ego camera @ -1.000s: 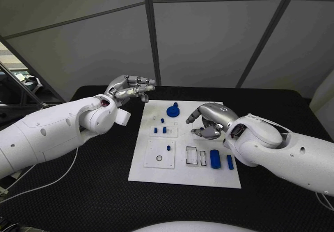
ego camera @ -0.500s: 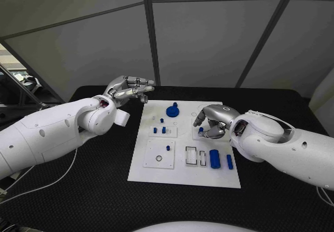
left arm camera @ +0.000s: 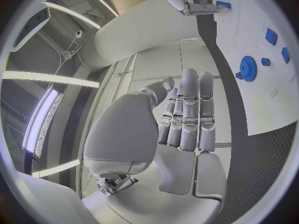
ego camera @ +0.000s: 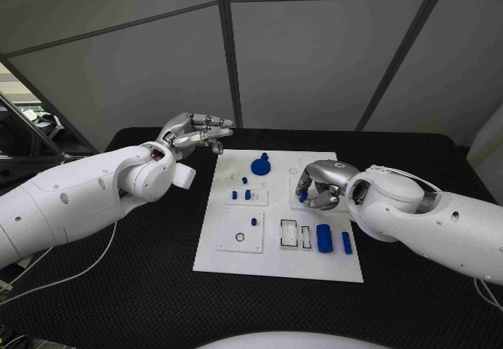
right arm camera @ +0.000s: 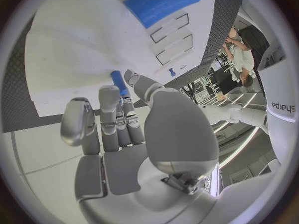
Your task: Assemble the parts on the task board
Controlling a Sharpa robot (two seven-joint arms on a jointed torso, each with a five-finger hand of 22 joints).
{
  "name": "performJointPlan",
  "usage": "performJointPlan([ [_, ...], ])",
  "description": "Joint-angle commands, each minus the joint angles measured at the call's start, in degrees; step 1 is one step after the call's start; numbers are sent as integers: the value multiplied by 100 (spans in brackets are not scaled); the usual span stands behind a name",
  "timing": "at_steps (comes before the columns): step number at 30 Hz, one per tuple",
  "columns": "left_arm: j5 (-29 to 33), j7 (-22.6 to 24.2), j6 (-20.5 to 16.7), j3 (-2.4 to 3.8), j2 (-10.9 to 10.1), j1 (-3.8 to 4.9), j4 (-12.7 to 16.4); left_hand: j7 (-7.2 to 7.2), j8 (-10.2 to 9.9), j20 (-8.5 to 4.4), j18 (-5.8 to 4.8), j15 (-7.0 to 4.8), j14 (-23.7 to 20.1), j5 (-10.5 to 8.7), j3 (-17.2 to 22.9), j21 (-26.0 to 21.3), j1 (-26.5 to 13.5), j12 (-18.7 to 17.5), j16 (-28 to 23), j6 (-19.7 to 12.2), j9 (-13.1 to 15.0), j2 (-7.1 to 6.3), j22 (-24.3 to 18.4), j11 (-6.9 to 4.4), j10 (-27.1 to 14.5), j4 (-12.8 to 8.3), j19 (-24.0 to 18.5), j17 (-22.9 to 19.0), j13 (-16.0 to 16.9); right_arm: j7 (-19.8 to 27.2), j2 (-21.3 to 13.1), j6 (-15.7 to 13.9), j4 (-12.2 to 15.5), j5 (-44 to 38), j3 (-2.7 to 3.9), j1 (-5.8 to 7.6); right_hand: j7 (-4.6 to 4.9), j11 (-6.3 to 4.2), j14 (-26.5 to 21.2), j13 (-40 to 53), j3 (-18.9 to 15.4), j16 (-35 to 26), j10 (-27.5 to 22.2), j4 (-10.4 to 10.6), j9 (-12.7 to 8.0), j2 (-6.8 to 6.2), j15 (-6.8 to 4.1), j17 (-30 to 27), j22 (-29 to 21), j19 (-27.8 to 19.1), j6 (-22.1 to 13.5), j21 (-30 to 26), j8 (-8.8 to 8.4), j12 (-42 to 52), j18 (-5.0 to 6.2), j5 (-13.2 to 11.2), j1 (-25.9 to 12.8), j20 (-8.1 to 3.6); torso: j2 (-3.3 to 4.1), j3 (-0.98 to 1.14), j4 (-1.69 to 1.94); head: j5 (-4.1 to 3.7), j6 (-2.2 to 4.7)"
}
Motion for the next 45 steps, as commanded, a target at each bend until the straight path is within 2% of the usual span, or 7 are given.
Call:
performJointPlan([
  [1,32,8,63,4,4,8,-3,24,-30,4,-67,10,-33,-20,-33,-19,-13,21,-34,18,6,51,-9,15,24,-10,-30,-7,9,-73,4,84,2,-103,4,12,-5,0,59,1,67,54,65,3,7,67,-6,30,46,60,64,48,39,23,-52,34,-17,5,-3,1,-6,-5,-2],
  [7,32,5,66,4,6,8,-9,25,-34,6,-67,12,-33,-24,-44,-31,-14,22,-50,22,9,55,-16,15,24,-14,-30,-11,13,-67,5,0,-3,-114,4,12,-33,-36,117,4,211,212,230,44,12,138,-36,175,202,157,150,179,43,42,-89,42,-21,-15,-4,2,-3,-12,-6],
  [17,32,4,69,4,6,8,-19,25,-34,6,-67,12,-33,-24,-44,-31,-14,22,-50,22,9,55,-16,15,24,-14,-30,-11,13,-91,-15,-479,42,-301,4,10,-204,-295,231,151,502,683,1140,10,105,460,-257,629,806,487,541,673,150,270,-231,-44,197,-214,-7,0,-4,-19,-13],
  [23,32,7,71,4,7,5,-23,24,-36,6,-67,12,-33,-23,-46,-35,-13,23,-55,23,10,61,-18,15,24,-14,-30,-13,15,-51,-71,-675,189,-384,5,8,-220,-316,238,180,588,755,1224,-31,124,480,-280,694,917,544,578,762,142,249,-259,-45,247,-248,-7,5,-5,-10,-14],
  [34,32,7,68,4,17,-3,-29,24,-36,6,-67,12,-33,-23,-46,-35,-13,23,-55,23,10,61,-18,15,24,-14,-30,-13,15,84,-242,-943,895,-148,17,9,-219,-316,234,196,619,769,1248,-65,134,431,-285,687,944,557,581,785,124,216,-266,-29,253,-259,-3,0,4,23,-31],
  [43,32,9,72,4,40,-5,-19,24,-36,6,-67,12,-33,-23,-46,-35,-13,23,-55,23,10,61,-18,15,24,-14,-30,-13,15,389,234,-989,1030,235,11,-2,-208,-305,222,204,658,763,1238,-80,137,415,-281,658,934,549,561,777,95,169,-262,-1,248,-262,-6,-12,16,91,-87],
  [45,32,8,70,4,41,-6,-15,24,-36,6,-67,12,-33,-23,-46,-35,-13,23,-55,23,10,61,-18,15,24,-14,-30,-13,15,484,372,-994,1006,309,-25,-14,-205,-301,220,205,666,764,1232,-81,138,413,-280,655,928,545,555,773,87,156,-261,2,244,-261,-5,-8,6,129,-104],
])
